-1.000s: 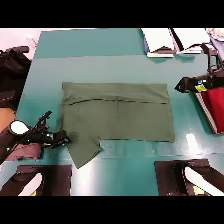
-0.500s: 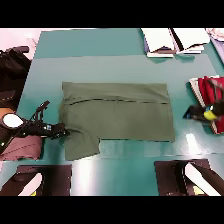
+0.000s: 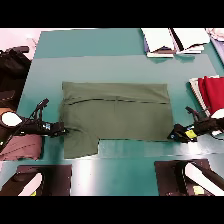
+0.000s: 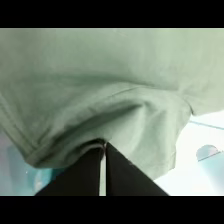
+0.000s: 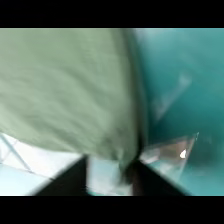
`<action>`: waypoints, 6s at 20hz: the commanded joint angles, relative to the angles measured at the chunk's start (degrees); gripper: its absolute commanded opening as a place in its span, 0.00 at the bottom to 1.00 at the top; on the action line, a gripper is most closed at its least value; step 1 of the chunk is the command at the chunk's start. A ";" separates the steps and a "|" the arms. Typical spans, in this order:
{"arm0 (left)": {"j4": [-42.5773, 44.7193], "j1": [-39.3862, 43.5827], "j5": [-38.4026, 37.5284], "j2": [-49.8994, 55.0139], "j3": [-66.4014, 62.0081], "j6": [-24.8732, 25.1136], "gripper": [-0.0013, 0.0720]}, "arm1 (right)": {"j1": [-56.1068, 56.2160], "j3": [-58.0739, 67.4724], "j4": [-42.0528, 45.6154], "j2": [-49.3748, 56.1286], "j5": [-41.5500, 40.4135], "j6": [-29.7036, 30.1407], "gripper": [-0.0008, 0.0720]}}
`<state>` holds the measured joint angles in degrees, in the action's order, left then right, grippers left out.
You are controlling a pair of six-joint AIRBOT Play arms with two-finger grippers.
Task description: Fold the shirts.
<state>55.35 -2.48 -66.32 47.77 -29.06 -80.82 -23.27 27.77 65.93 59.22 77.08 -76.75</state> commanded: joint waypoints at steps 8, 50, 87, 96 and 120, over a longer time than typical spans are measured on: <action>6.95 0.00 -18.60 -19.28 -2.34 -6.23 0.05 | 11.28 8.46 13.77 -17.57 9.18 -1.03 0.04; -3.06 25.70 19.87 37.18 -40.87 -2.43 0.05 | 3.15 42.25 -19.67 41.09 0.52 14.91 0.65; 29.57 7.56 -1.88 25.53 -77.72 -4.70 0.05 | 65.07 73.33 -39.17 41.40 -26.71 11.87 0.47; 18.05 6.80 -2.12 25.22 -77.50 -4.28 0.05 | 43.93 56.57 -14.60 30.21 -15.26 4.15 0.46; 17.05 20.72 1.42 27.10 -74.97 -2.67 0.05 | 38.38 64.28 -20.41 41.44 -23.34 1.84 0.04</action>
<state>71.81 14.46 -64.99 74.87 -104.03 -83.18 19.75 89.12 36.97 104.88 53.89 -71.77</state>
